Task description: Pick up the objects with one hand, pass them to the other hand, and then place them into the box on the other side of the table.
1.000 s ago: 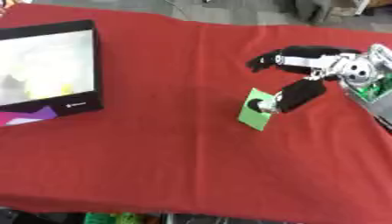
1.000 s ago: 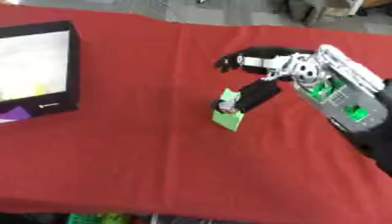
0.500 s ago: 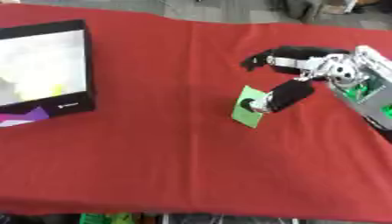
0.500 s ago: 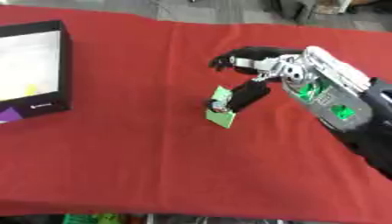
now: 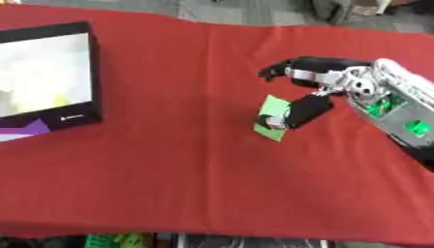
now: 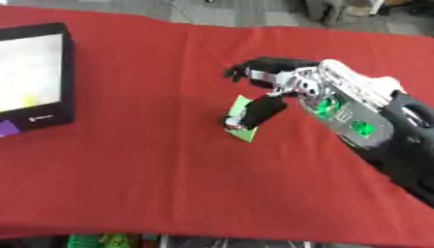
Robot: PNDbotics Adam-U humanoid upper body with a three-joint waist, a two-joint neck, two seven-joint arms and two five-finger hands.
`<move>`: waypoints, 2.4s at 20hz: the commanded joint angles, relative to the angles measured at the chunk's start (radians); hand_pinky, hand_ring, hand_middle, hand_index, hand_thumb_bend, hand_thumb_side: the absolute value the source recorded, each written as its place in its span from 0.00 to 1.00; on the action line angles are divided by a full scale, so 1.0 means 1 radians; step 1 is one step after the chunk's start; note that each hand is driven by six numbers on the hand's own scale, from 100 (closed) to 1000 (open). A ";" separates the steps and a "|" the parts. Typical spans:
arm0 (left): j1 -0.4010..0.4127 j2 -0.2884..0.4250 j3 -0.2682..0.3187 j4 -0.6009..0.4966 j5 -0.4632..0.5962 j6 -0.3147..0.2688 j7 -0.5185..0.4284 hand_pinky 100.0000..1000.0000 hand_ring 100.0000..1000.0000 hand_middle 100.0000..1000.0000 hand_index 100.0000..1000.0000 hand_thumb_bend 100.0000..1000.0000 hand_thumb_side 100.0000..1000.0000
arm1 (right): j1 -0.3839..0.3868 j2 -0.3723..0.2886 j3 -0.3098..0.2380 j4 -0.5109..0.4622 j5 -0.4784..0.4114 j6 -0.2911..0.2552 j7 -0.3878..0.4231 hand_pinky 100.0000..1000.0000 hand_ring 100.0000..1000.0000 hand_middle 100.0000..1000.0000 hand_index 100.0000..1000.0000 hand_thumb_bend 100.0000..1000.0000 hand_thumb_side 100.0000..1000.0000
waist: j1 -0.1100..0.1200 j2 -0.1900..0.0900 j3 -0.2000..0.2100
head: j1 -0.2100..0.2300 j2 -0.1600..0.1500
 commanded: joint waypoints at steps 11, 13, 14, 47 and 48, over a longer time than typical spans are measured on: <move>-0.013 0.016 0.005 -0.007 -0.008 -0.002 0.000 0.86 0.81 0.74 0.78 0.00 0.81 | 0.005 -0.002 -0.008 0.038 0.032 0.258 0.220 0.97 0.99 0.89 0.98 0.31 0.47 | 0.007 -0.012 0.001 | -0.006 -0.005; -0.012 0.016 0.006 -0.010 -0.005 -0.002 0.001 0.86 0.80 0.74 0.78 0.00 0.81 | 0.005 0.001 -0.008 0.051 0.032 0.258 0.220 0.97 0.99 0.89 0.98 0.32 0.47 | 0.007 -0.011 0.002 | -0.007 -0.007; -0.011 0.016 0.007 -0.011 -0.004 -0.002 0.001 0.86 0.80 0.74 0.78 0.00 0.80 | 0.005 0.003 -0.009 0.057 0.032 0.258 0.220 0.97 0.99 0.89 0.98 0.32 0.47 | 0.008 -0.011 0.002 | -0.007 -0.008; -0.004 0.022 0.010 -0.015 -0.005 0.006 0.008 0.86 0.81 0.74 0.78 0.00 0.80 | 0.009 0.040 -0.008 0.274 0.021 0.232 0.186 0.96 0.99 0.84 0.94 0.36 0.46 | 0.012 -0.001 0.014 | -0.027 -0.007; -0.004 0.022 0.010 -0.014 -0.005 0.006 0.008 0.86 0.81 0.74 0.78 0.00 0.80 | 0.010 0.041 -0.008 0.278 0.021 0.231 0.185 0.96 0.99 0.84 0.94 0.36 0.46 | 0.012 -0.001 0.014 | -0.027 -0.007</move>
